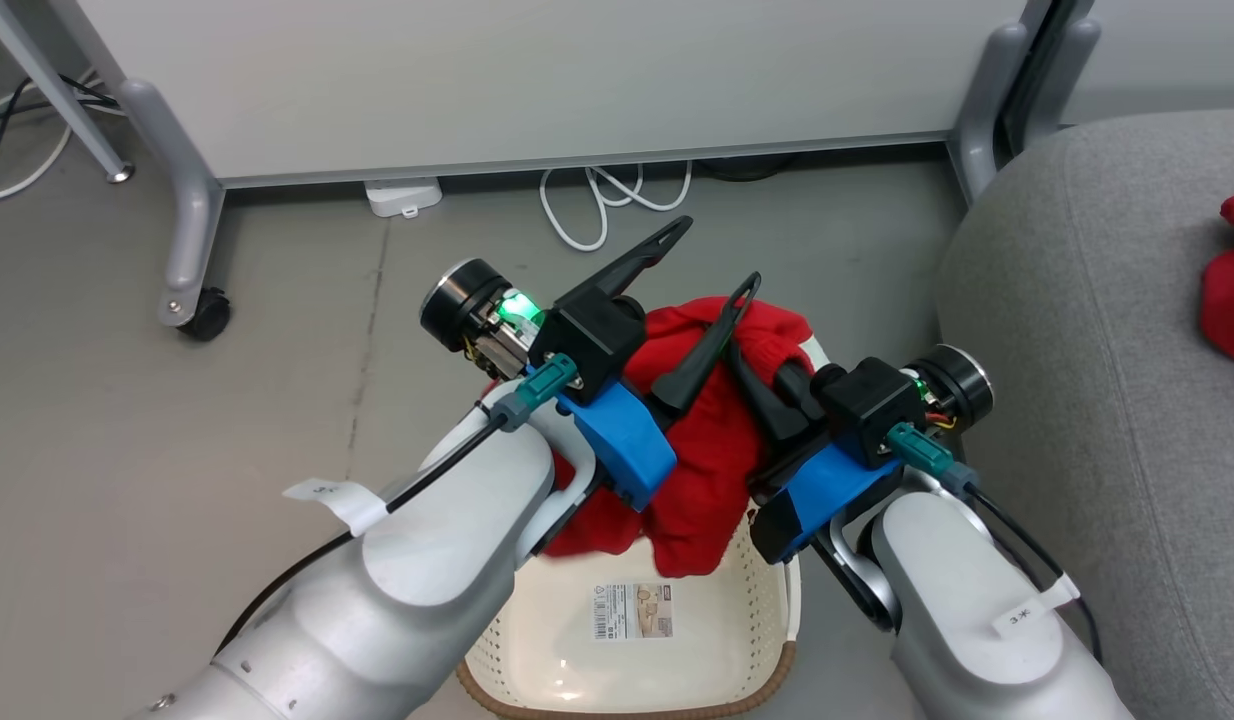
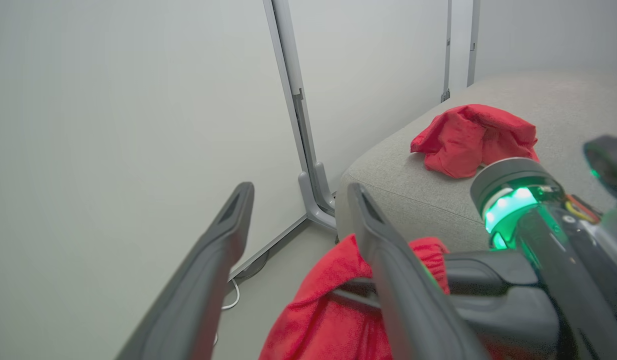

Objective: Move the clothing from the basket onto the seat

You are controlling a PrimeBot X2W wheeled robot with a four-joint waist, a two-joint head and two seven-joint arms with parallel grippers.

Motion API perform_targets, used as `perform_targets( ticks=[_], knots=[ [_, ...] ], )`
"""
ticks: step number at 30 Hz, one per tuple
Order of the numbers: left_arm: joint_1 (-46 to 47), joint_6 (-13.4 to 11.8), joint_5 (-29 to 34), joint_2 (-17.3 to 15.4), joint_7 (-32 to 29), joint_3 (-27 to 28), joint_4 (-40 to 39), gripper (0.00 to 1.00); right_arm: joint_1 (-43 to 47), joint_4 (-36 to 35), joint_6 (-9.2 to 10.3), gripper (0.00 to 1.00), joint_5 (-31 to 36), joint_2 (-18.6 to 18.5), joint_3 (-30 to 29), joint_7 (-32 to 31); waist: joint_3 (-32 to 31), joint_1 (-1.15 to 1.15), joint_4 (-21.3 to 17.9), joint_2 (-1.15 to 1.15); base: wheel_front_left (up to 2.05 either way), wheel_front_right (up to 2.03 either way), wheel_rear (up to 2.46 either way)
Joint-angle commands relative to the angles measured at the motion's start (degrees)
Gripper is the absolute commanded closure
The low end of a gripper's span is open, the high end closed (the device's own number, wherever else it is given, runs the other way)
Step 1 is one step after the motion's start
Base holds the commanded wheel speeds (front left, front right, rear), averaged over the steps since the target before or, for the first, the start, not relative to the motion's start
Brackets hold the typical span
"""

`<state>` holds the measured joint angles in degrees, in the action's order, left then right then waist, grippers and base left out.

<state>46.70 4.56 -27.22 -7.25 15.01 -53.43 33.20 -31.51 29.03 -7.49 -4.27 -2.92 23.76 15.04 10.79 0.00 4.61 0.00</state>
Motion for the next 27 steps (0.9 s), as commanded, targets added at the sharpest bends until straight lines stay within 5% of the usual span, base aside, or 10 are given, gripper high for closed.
perform_targets(
  ticks=[1, 27],
  knots=[
    [0.62, -0.25, 0.15, -0.45, 0.23, 0.29, -0.28, 0.0, 0.13, -0.31, -0.02, 1.0, 0.11, 0.05, -0.44, 0.22, 0.23, 0.0, -0.33, 0.0, 0.0, 0.0, 0.0],
    [-1.67, -0.06, 1.08, -1.7, 0.2, -0.68, -3.98, 0.0, 5.33, -9.46, -0.01, 1.0, 3.25, -0.08, -14.24, 0.22, 4.94, 0.0, -15.04, 0.0, 0.0, 0.0, 0.0]
  ],
)
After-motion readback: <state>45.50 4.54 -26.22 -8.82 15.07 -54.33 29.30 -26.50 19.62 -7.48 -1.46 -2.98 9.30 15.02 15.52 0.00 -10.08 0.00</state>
